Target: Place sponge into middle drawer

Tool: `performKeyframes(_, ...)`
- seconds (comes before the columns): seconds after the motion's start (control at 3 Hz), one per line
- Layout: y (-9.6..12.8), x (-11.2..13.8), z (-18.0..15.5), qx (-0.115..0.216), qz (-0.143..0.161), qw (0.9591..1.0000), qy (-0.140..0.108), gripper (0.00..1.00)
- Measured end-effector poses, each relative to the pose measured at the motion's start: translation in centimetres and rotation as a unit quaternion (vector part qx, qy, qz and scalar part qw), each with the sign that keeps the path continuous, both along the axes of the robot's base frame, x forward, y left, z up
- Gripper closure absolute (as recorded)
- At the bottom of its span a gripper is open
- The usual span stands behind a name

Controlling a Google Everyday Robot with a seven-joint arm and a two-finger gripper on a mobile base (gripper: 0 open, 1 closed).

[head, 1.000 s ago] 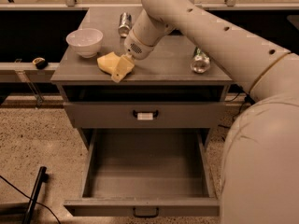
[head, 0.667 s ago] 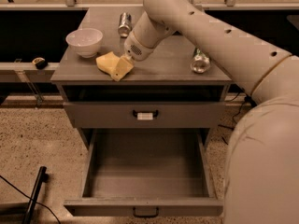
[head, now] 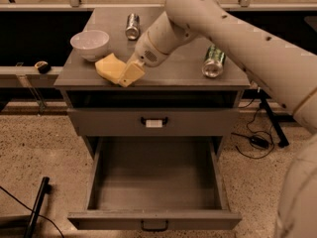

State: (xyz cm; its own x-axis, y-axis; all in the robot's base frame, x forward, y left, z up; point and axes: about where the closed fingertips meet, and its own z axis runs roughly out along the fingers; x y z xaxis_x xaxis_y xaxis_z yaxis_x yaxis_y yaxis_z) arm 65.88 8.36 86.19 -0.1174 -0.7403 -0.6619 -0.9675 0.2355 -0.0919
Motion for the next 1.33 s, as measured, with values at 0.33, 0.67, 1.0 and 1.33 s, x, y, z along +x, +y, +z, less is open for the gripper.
performKeyframes(0.33, -1.9, -3.7, 0.2, -0.003, 0.064, 0.9971, -0.041, 1.0)
performKeyframes(0.67, -4.4, -7.4, -2.2, -0.033, 0.128, 0.9898, -0.052, 1.0)
performKeyframes(1.0, -6.9, -10.6, -7.4, -0.09, 0.177, 0.9798, -0.022, 1.0)
performKeyframes(1.33, -7.2, -11.3, -8.5, -0.101, 0.187, 0.9771, -0.013, 1.0)
